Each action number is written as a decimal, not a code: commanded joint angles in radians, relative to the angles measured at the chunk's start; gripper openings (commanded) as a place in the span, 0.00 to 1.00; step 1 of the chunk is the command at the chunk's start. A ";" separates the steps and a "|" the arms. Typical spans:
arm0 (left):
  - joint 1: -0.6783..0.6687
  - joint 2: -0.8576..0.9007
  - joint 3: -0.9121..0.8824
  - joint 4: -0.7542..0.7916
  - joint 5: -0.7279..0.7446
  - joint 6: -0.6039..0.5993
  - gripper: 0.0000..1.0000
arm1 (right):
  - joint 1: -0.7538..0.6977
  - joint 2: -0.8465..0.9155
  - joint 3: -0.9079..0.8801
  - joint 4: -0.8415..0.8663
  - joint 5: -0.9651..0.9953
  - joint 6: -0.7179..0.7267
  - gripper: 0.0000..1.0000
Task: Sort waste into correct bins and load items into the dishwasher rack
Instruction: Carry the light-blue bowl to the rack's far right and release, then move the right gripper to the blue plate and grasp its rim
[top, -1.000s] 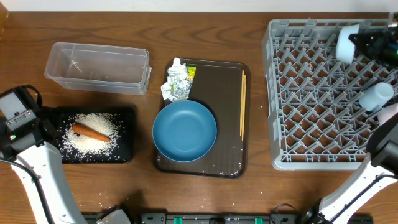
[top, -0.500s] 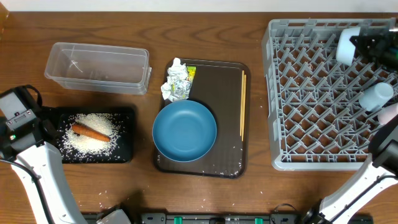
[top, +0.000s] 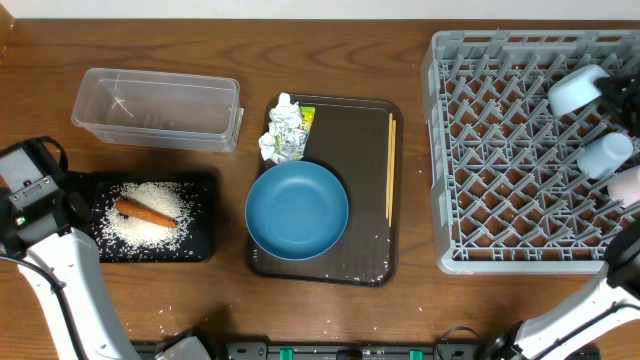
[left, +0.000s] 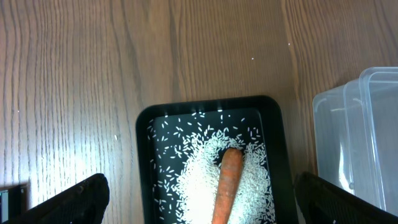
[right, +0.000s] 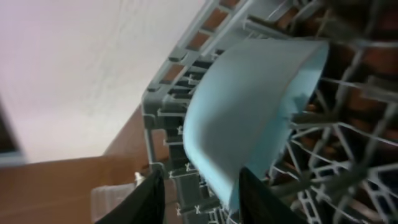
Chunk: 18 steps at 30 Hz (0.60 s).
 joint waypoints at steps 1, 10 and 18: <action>0.002 0.002 0.000 -0.002 -0.016 -0.013 0.97 | 0.001 -0.099 0.003 -0.002 0.078 -0.008 0.55; 0.002 0.002 0.000 -0.002 -0.016 -0.013 0.97 | 0.012 -0.334 0.004 -0.042 0.184 -0.008 0.99; 0.002 0.002 0.000 -0.002 -0.016 -0.013 0.97 | 0.183 -0.505 0.004 -0.177 0.159 -0.154 0.99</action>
